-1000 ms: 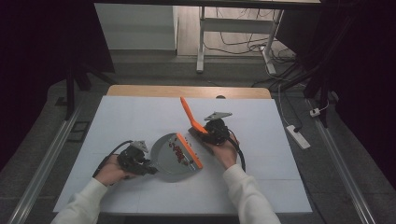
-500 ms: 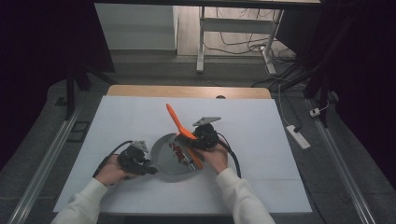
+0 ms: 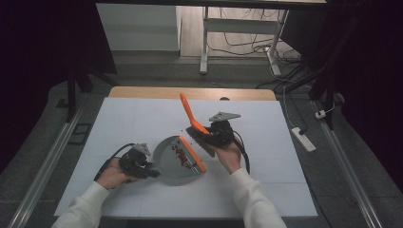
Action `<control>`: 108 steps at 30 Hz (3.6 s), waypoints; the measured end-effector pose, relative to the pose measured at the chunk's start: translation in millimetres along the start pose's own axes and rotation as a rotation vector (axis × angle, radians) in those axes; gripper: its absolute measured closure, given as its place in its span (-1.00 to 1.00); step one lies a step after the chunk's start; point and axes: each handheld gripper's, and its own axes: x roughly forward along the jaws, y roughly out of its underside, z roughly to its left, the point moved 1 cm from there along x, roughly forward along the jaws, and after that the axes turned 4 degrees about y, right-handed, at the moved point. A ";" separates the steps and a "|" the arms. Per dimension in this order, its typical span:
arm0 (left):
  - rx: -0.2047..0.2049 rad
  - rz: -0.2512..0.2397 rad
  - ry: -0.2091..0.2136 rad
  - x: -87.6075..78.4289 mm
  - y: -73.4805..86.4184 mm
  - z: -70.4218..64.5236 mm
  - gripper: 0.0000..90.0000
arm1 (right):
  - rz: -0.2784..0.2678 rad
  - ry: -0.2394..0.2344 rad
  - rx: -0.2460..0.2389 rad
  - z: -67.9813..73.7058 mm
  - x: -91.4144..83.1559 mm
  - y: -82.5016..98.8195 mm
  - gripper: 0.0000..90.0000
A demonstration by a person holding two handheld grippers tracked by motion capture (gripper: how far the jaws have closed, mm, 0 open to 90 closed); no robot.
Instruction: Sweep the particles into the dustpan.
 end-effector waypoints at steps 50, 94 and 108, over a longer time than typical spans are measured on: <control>-0.073 -0.011 -0.012 -12.7 13.3 12.5 0.38 | 0.088 -0.127 -0.117 12.9 39.6 -14.7 0.56; -0.002 0.018 0.007 -7.8 13.1 -7.7 0.38 | 0.164 0.050 -0.080 -3.4 -15.5 38.5 0.56; 0.001 0.021 0.008 -7.4 12.8 -8.4 0.38 | 0.135 -0.132 -0.091 37.0 -10.6 32.1 0.56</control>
